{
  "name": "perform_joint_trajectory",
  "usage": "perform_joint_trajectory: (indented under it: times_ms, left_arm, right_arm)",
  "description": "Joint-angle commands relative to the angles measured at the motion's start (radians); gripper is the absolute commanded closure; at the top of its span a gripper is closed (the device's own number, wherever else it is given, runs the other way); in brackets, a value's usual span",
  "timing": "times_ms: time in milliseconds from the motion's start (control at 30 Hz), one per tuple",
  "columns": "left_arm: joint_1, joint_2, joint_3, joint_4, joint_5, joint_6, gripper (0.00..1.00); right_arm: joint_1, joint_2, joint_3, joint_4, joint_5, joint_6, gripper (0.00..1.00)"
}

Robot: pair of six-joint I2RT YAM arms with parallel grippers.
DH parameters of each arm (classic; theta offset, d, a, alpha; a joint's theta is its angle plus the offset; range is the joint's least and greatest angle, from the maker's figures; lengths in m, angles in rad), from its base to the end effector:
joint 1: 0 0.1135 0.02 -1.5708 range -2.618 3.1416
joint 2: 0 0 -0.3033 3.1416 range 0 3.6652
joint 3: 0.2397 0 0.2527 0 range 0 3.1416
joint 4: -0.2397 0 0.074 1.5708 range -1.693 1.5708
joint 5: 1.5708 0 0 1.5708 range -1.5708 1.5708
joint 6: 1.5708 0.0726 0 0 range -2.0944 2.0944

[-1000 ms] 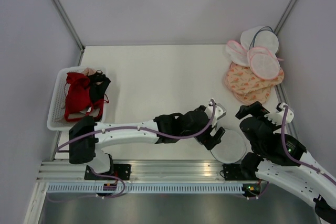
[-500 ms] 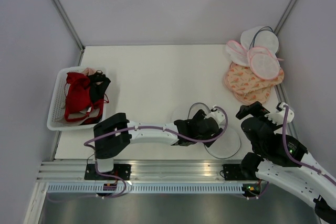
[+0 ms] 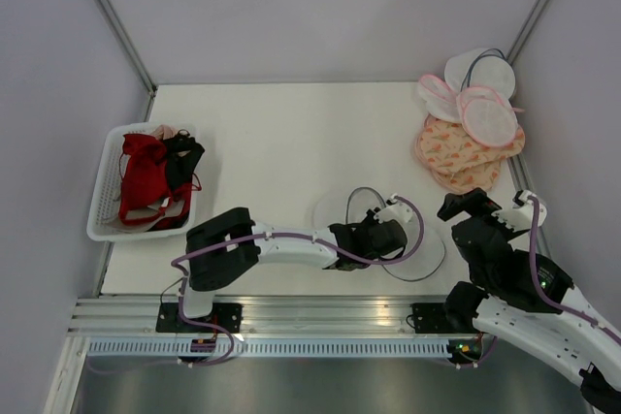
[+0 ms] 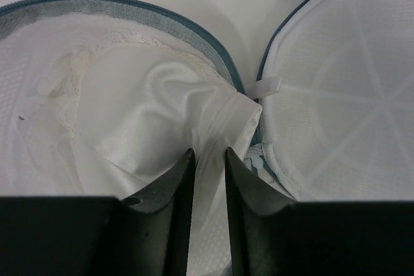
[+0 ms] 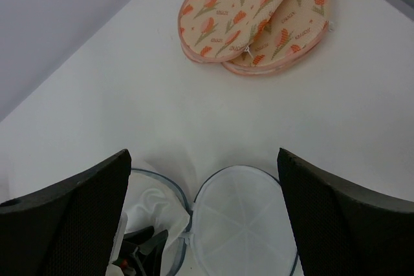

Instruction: Unzip the laundry bag and remove the bra

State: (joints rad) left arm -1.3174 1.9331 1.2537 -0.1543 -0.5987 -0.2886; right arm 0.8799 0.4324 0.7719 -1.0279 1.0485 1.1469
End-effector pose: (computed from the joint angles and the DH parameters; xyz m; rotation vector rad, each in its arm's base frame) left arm 0.1515 -0.4217 0.1903 0.8607 2.0600 -0.1408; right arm 0.0748 -0.0083 0.3089 0.7389 1.7472 0.1737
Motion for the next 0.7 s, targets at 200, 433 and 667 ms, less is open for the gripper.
perform_joint_trajectory:
  times_ms: [200,433,667]
  left_arm:
    - [0.010,0.043,0.012,0.024,-0.119,-0.004,0.83]
    - [0.020,0.066,0.007,0.022,-0.134,-0.026,0.98]
    - [0.020,-0.023,0.001,-0.011,-0.168,-0.066,0.72]
  right_arm:
    - [0.002,-0.030,-0.013,0.026,-0.010,-0.035,0.02]
    - [0.002,-0.052,-0.011,0.022,-0.004,-0.041,0.02]
    - [0.002,-0.043,-0.011,0.031,-0.008,-0.058,0.02]
